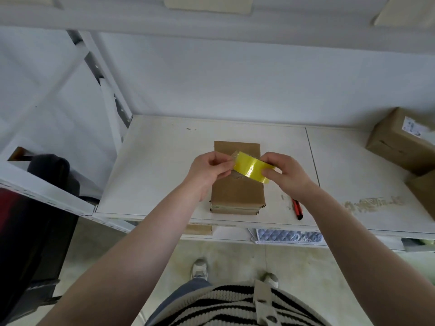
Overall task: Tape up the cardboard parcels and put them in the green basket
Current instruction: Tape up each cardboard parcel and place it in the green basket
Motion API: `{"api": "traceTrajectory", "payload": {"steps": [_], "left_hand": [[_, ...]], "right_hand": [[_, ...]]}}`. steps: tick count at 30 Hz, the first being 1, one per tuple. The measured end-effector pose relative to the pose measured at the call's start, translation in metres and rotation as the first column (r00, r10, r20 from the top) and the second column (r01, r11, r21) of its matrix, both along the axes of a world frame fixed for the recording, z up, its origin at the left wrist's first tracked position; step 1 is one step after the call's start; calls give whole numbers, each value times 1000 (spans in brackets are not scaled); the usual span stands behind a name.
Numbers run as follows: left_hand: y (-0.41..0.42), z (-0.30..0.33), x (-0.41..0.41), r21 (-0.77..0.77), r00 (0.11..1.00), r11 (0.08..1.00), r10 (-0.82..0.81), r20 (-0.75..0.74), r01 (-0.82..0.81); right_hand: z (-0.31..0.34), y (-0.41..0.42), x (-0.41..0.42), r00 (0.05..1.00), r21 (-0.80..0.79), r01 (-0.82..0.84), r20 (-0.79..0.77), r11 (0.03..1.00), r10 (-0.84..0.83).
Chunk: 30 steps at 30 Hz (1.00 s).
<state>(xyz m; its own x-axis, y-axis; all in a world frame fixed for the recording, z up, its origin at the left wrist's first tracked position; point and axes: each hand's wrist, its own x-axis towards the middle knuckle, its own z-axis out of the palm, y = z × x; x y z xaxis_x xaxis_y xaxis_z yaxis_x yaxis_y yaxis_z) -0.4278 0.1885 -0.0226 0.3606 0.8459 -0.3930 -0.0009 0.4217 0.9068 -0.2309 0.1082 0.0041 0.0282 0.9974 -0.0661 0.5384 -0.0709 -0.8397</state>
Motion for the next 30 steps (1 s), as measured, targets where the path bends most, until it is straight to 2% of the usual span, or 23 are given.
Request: {"api": "traceTrajectory", "payload": {"steps": [3,7,10,16,19,22,25,27,30], "left_hand": [[2,3,2,-48,1000,999,11,4,-11],[3,4,6,-84,999,996,-29,-41,26],[4,3,5,-96,999,995,-19,-44,15],[5,5,7,-14,997,1000,17,-77,-18],[6,6,7,-29,998,999,18,-65,-20],[9,7,6,-130,1000,992,-12,-9,11],[11,8,4,-245,992,969,-12,127,43],[11,7,4,-210,989,975,-37,144,67],[6,9,10,-99,998,994,-32,58,37]], "right_hand": [[-3,2,-7,999,21,29,15,999,-30],[-9,7,-11,991,13,39,130,999,-41],[-10,8,-12,990,5,40,137,999,-40],[-6,13,-15,986,-15,48,160,999,-45],[-3,17,-15,986,-26,62,159,998,-57],[-1,19,-15,984,-38,67,170,997,-60],[0,21,-13,978,-34,81,195,996,-73],[1,23,-14,974,-25,91,210,996,-84],[-1,24,-19,964,-9,105,246,994,-100]]}}
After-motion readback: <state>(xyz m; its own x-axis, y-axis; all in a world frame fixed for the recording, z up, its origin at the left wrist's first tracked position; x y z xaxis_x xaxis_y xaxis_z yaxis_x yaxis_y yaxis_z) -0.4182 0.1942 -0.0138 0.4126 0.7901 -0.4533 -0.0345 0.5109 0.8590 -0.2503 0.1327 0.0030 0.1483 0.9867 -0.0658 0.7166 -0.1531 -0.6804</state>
